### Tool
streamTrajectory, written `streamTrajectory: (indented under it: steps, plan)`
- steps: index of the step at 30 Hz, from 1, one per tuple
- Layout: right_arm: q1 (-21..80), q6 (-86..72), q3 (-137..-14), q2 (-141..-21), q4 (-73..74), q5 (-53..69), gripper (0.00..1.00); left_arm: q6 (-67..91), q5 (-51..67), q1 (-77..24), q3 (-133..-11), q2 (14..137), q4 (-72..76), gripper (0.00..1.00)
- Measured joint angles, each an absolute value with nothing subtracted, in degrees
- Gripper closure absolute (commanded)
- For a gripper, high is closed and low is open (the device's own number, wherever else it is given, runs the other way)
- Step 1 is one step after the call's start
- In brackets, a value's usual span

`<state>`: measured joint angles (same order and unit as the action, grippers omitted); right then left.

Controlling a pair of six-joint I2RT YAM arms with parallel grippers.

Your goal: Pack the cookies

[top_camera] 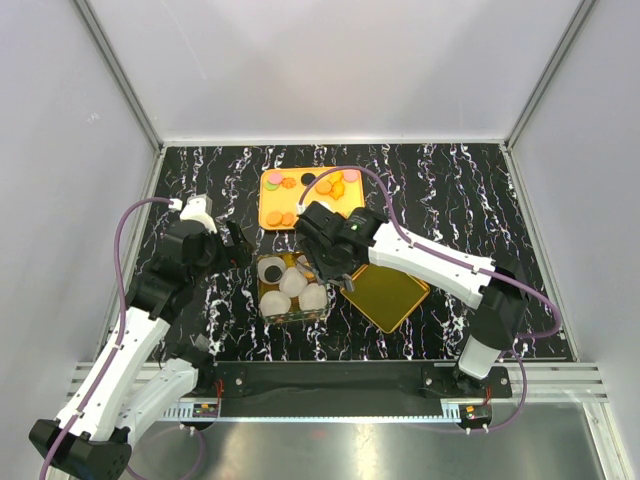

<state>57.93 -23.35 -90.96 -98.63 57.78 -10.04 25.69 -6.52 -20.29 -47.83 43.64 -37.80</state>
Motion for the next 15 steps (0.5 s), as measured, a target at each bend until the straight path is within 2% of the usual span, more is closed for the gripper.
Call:
streamTrajectory:
  steps: [8, 15]
  plan:
    - [57.95, -22.7, -93.38, -98.63, 58.41, -10.44, 0.44, 25.69, -6.52, -20.29, -47.83, 43.64, -37.78, 0.01]
    - [57.56, -20.14, -103.88, -100.2, 59.64, -12.51, 0.43, 25.69, -6.52, -20.27, -47.83, 43.64, -37.8, 0.01]
